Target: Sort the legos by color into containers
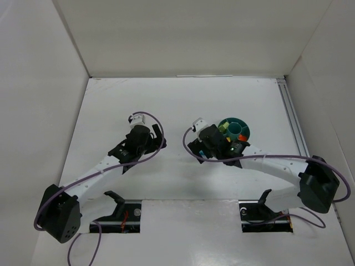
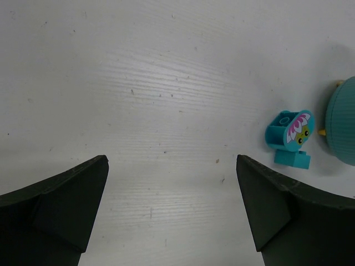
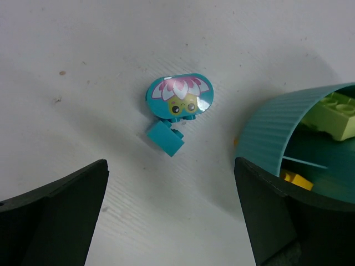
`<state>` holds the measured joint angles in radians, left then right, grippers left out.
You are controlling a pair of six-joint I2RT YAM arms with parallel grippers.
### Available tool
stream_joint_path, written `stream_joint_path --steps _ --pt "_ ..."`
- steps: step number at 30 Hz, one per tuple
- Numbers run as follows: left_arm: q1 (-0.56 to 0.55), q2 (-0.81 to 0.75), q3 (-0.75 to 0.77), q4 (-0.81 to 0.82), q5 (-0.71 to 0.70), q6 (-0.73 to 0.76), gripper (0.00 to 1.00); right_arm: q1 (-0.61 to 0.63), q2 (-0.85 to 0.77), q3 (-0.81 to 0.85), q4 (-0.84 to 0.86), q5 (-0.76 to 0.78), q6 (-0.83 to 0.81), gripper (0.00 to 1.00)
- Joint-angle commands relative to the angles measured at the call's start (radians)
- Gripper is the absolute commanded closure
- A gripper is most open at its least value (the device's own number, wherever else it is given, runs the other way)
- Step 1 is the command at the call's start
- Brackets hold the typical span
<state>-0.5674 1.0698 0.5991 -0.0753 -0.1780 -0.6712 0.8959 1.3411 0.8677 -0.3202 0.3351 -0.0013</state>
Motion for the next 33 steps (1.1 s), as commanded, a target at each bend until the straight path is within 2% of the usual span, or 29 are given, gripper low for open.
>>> stream_joint_path --steps 1,3,6,9,14,20,26,30,31,33 --pt "0.000 -0.030 -0.012 0.008 0.006 -0.022 0.01 0.023 0.024 0.013 0.093 0.131 0.213 0.00" --pt "0.000 -0.030 -0.012 0.031 0.028 -0.010 0.01 0.023 0.052 0.013 0.110 0.142 0.231 0.05" --pt "0.000 -0.030 -0.012 0.031 0.028 0.002 0.01 0.023 0.082 0.022 0.110 0.142 0.271 0.06" --pt "0.000 -0.019 -0.012 0.031 0.037 0.022 0.01 0.023 0.130 0.013 0.131 0.154 0.317 0.15" --pt "0.000 -0.019 -0.021 0.052 0.055 0.022 0.01 0.023 0.229 0.034 0.141 0.154 0.348 0.18" --pt "0.000 -0.030 -0.041 0.061 0.055 0.022 0.01 0.023 0.276 0.044 0.141 0.203 0.397 0.20" --pt "0.000 -0.041 -0.059 0.097 0.046 0.022 0.01 0.005 0.316 0.033 0.150 0.206 0.397 0.37" --pt "0.000 -0.041 -0.059 0.097 0.055 0.013 0.01 0.005 0.339 0.054 0.150 0.180 0.373 0.42" --pt "0.000 -0.041 -0.059 0.097 0.055 0.013 0.01 0.005 0.339 0.054 0.150 0.171 0.373 0.48" --pt "0.000 -0.041 -0.059 0.097 0.055 0.013 0.01 0.005 0.339 0.054 0.150 0.171 0.373 0.54"
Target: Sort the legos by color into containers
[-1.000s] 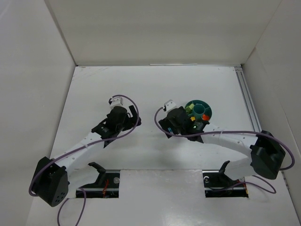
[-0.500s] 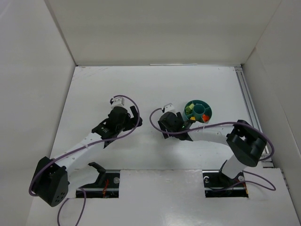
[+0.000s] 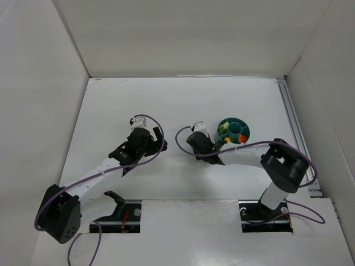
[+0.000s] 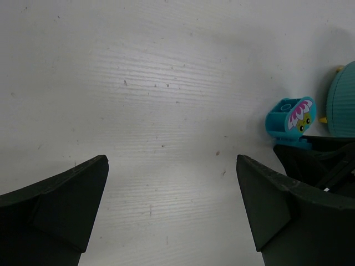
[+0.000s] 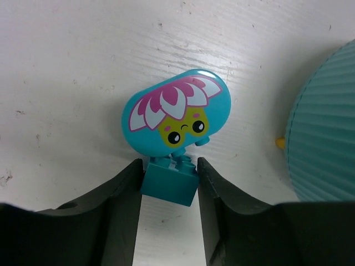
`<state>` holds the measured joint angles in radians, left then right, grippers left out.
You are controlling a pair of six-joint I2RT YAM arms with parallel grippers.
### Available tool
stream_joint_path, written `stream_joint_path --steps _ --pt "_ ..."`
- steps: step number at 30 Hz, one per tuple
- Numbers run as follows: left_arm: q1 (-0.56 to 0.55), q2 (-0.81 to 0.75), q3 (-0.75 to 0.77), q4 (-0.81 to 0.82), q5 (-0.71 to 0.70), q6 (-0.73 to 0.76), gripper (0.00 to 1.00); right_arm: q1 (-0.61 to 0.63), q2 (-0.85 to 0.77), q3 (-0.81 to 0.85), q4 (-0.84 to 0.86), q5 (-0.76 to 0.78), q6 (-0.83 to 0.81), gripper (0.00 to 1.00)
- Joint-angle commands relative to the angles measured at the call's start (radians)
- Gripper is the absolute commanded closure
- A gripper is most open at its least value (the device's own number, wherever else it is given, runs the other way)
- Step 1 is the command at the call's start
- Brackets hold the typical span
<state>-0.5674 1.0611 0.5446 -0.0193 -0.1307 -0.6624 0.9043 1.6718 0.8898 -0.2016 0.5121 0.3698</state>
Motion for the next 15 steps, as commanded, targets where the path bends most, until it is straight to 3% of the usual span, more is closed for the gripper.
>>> stream_joint_path --steps 1,8,15 --pt "0.000 -0.032 -0.005 0.041 0.008 0.004 0.01 -0.004 0.008 0.032 0.042 -0.006 0.001 0.56" --pt "0.000 -0.041 -0.014 0.041 0.008 -0.005 0.01 -0.004 -0.020 0.023 0.051 -0.009 -0.040 0.68" --pt "0.000 -0.041 -0.005 0.050 0.026 0.006 0.01 -0.004 -0.228 0.000 0.062 -0.043 -0.186 0.71"
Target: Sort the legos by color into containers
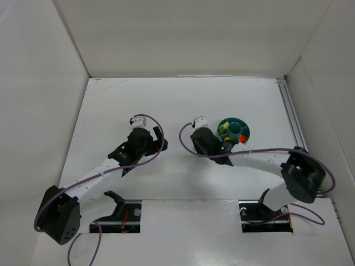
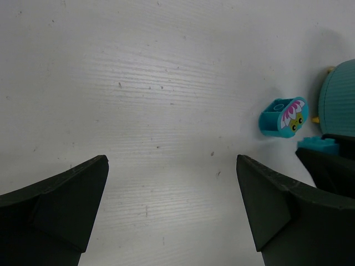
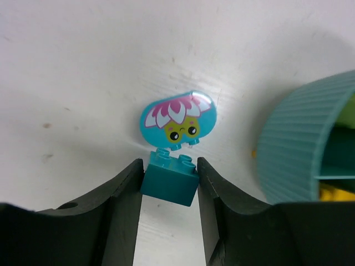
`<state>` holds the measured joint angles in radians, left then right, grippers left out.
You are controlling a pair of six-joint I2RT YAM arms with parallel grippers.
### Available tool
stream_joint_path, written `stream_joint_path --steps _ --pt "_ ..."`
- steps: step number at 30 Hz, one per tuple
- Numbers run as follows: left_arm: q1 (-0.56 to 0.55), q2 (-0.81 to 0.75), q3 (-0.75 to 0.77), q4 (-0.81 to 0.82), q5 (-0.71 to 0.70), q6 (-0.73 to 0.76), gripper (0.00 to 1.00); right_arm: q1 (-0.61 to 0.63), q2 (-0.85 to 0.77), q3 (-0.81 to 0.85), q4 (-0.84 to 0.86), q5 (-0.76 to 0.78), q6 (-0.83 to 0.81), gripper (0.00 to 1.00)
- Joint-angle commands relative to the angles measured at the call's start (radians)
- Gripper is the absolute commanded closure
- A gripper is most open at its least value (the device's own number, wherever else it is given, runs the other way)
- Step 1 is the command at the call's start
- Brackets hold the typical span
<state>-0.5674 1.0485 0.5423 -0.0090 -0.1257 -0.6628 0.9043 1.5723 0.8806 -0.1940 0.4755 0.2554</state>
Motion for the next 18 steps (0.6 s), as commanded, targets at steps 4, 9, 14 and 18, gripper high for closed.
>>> stream_joint_path --steps 4,9,14,18 --pt "0.000 0.008 0.008 0.061 0.050 0.015 0.01 -0.004 -0.302 -0.015 0.010 0.052 -0.136 0.72" --pt "0.000 0.068 0.028 0.096 0.112 0.051 0.01 -0.105 -0.454 0.008 -0.113 0.103 -0.237 0.71" --pt "-0.018 0.163 0.053 0.153 0.178 0.086 0.01 -0.267 -0.502 0.008 -0.122 0.023 -0.315 0.71" --pt "-0.072 0.244 0.125 0.162 0.178 0.117 0.01 -0.387 -0.489 -0.002 -0.079 -0.073 -0.367 0.71"
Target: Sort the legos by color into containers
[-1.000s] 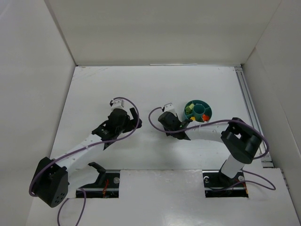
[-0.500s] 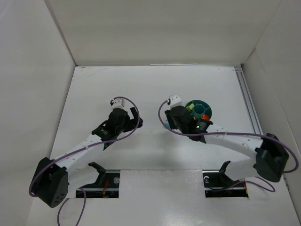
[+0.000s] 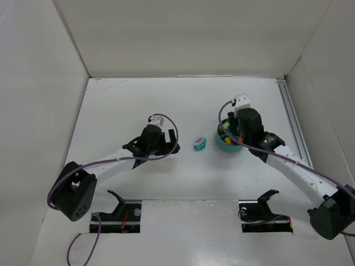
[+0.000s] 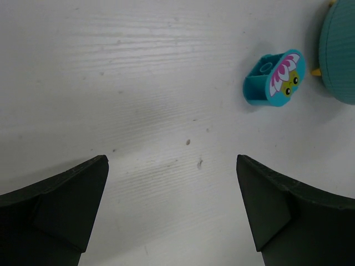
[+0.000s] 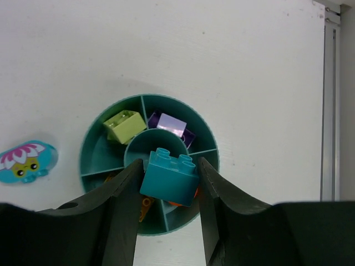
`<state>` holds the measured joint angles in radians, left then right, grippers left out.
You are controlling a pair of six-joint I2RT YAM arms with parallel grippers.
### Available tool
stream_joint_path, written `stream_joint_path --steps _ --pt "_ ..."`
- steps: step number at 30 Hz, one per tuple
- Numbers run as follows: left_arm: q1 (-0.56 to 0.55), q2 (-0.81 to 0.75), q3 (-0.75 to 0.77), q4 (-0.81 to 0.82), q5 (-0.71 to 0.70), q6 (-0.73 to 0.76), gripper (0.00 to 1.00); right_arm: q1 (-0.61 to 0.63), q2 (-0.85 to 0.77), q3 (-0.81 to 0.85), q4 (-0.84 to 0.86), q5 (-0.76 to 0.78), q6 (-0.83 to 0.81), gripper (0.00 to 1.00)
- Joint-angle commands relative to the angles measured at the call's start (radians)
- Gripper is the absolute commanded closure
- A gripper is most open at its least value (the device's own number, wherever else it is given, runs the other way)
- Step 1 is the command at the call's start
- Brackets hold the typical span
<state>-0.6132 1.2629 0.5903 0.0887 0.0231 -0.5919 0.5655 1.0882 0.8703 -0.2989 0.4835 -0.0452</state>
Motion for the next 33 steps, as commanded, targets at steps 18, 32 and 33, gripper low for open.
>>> stream_joint_path --steps 18,32,33 --pt "-0.272 0.317 0.272 0.125 -0.074 0.320 0.01 -0.147 0.082 0.007 0.064 -0.206 -0.094 0.39" --pt "-0.295 0.460 0.362 0.155 -0.161 0.362 0.16 -0.184 -0.077 -0.027 0.004 -0.206 -0.113 0.26" --pt "-0.295 0.470 0.362 0.155 -0.172 0.362 0.17 -0.196 -0.086 -0.036 0.004 -0.206 -0.113 0.26"
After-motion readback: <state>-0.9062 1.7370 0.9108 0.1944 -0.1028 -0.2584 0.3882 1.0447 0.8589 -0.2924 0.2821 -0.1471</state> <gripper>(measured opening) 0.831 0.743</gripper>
